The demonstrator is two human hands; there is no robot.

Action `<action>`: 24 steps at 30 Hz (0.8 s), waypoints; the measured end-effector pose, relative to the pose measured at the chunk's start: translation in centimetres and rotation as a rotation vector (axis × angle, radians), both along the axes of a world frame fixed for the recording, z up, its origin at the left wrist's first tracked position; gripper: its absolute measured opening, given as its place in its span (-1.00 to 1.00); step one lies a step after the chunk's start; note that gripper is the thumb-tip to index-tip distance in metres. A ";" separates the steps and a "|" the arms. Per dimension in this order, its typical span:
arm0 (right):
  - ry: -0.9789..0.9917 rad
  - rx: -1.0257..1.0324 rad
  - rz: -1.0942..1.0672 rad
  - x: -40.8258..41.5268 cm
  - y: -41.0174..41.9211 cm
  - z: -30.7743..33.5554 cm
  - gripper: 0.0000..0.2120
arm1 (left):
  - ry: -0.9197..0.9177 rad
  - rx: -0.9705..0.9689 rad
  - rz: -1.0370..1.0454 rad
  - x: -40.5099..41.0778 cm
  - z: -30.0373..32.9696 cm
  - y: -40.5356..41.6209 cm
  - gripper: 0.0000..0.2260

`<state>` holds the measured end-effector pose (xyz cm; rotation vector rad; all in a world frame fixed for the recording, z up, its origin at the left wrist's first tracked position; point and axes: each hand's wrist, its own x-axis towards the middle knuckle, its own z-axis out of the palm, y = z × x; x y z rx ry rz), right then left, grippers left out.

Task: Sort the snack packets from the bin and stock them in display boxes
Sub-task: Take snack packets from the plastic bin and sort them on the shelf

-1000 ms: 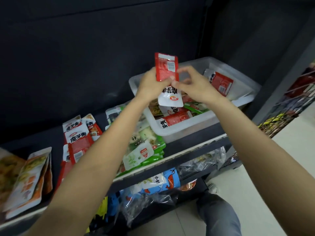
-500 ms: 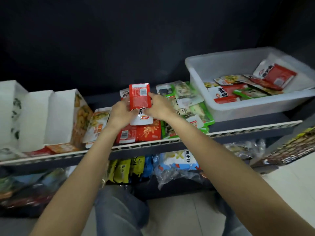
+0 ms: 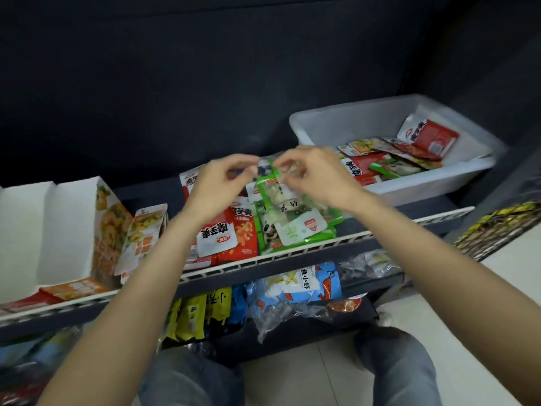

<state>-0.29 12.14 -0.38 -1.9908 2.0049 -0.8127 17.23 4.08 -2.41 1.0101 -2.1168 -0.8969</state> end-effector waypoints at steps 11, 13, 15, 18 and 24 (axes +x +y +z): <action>0.416 0.386 -0.246 -19.6 0.2 -1.5 -0.80 | -0.136 -0.133 -0.406 -22.2 0.6 -1.9 -0.92; 0.438 0.489 -0.210 -21.0 -0.1 -1.9 -0.76 | -0.302 -0.164 -0.410 -24.8 -0.2 -2.9 -0.83; 0.398 0.570 -0.187 -22.2 -0.3 -2.1 -0.70 | -0.567 -0.217 -0.439 -26.6 -1.2 -3.9 -0.66; 0.416 0.602 -0.160 -22.9 -0.6 -2.7 -0.66 | -0.920 -0.248 -0.446 -28.0 -2.3 -4.8 -0.43; 0.415 0.576 -0.191 -23.1 -0.8 -2.9 -0.67 | -0.891 -0.225 -0.395 -28.1 -1.9 -4.6 -0.47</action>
